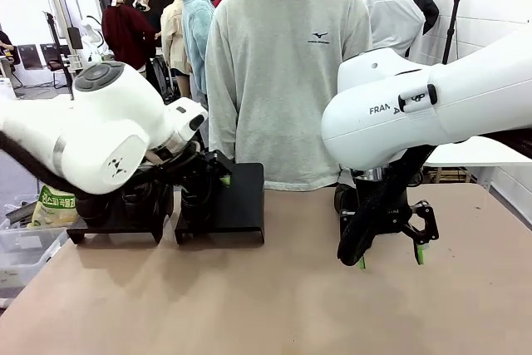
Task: Organize the shoes by placing them on the stand.
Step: Pick up one Shoe and place it in the middle of the table.
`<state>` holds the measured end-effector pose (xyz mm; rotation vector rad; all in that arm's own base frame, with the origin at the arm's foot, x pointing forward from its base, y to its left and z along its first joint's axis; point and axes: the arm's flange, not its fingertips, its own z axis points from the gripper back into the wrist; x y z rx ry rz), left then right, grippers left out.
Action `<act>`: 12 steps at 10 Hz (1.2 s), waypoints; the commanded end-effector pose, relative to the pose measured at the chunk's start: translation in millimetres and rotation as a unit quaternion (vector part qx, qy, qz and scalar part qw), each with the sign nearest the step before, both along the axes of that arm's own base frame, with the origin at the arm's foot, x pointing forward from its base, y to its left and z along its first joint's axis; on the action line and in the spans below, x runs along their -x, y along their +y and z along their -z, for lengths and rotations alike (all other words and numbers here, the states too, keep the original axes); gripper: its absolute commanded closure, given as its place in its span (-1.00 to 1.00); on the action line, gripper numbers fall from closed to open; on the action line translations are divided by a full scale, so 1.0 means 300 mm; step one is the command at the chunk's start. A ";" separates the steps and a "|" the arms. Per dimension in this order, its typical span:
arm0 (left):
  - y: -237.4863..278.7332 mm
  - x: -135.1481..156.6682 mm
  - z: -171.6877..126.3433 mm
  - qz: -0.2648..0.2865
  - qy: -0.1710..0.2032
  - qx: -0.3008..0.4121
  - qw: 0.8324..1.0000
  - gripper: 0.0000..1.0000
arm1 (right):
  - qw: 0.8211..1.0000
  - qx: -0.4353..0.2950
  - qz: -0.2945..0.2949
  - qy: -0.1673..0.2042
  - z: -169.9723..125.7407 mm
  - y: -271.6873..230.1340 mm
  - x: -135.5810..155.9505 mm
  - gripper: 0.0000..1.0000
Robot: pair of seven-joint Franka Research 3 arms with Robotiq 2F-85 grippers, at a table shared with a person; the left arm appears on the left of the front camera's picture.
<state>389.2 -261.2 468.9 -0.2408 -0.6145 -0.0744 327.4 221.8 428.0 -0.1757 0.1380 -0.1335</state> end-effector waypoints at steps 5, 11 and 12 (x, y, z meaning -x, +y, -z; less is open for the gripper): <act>0.020 0.292 -0.030 0.017 0.220 -0.019 0.975 -1.00 | 1.000 0.007 0.004 0.002 -0.003 0.004 -0.005 -1.00; 0.012 0.339 -0.004 0.022 0.244 -0.030 0.969 -1.00 | 0.999 0.027 -0.033 -0.006 -0.079 -0.023 -0.122 -1.00; 0.012 0.339 -0.004 0.022 0.244 -0.030 0.969 -1.00 | 0.997 0.050 -0.052 -0.038 -0.131 -0.034 -0.199 -1.00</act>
